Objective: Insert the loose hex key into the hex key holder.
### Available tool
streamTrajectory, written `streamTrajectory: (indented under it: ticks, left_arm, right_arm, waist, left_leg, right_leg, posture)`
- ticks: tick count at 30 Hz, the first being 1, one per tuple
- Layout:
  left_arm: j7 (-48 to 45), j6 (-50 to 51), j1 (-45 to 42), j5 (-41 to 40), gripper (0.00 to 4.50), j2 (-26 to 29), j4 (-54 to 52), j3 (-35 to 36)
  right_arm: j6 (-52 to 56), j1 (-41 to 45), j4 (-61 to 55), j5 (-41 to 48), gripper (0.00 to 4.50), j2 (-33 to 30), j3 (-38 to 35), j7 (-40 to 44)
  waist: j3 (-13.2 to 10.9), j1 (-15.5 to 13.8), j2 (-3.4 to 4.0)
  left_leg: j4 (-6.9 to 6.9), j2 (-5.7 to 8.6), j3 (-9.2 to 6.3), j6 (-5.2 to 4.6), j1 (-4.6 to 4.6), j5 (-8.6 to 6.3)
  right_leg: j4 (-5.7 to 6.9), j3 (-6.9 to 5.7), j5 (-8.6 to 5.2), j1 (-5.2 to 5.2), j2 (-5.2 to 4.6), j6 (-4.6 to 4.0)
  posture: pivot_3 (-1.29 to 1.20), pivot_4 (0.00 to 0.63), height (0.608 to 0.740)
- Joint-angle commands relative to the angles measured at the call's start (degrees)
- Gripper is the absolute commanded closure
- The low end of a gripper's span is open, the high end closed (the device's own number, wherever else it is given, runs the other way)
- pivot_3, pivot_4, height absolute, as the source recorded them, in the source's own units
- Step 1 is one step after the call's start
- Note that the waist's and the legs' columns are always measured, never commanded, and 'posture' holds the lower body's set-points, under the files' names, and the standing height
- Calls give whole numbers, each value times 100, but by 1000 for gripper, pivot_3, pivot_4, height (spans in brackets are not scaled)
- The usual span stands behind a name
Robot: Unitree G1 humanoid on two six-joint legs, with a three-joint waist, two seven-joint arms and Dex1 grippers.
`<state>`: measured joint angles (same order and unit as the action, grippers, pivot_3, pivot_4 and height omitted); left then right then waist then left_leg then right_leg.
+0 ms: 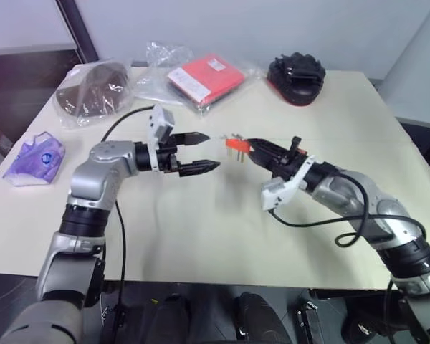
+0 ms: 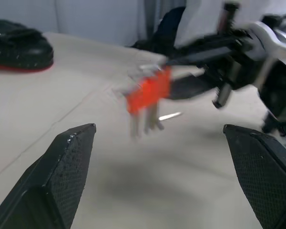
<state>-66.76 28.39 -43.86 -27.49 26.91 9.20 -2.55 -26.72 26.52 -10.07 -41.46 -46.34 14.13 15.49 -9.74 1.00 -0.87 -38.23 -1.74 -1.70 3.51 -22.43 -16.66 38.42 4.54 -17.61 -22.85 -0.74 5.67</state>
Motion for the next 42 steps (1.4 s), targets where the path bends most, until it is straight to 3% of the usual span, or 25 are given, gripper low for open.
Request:
streamTrajectory:
  ticks: [1, 15, 42]
  left_arm:
    - [-156, 76, -252, -215, 0, -67, -49, 60]
    - [-495, -176, -184, -174, 0, -286, -220, -86]
    - [-524, -168, -14, -185, 0, -268, -413, -252]
  right_arm:
    - [-434, -65, -412, 129, 3527, -117, -260, -107]
    - [-1048, -107, -438, 803, 3527, -76, -523, 158]
    - [-1114, -93, -386, 1088, 3527, -3, -767, 553]
  waist:
    - [0, 4, 0]
    - [0, 12, 0]
    - [0, 9, 0]
  left_leg:
    - [0, 0, 1, 0, 0, 0]
    - [0, -2, 0, 0, 3, 1]
    - [-2, -2, 1, 0, 3, 1]
  right_leg:
    - [0, 0, 0, 0, 0, 0]
    - [2, 3, 0, 1, 3, 0]
    - [2, 3, 0, 2, 3, 0]
  posture:
    - [0, 150, 740]
    - [0, 150, 740]
    - [0, 150, 740]
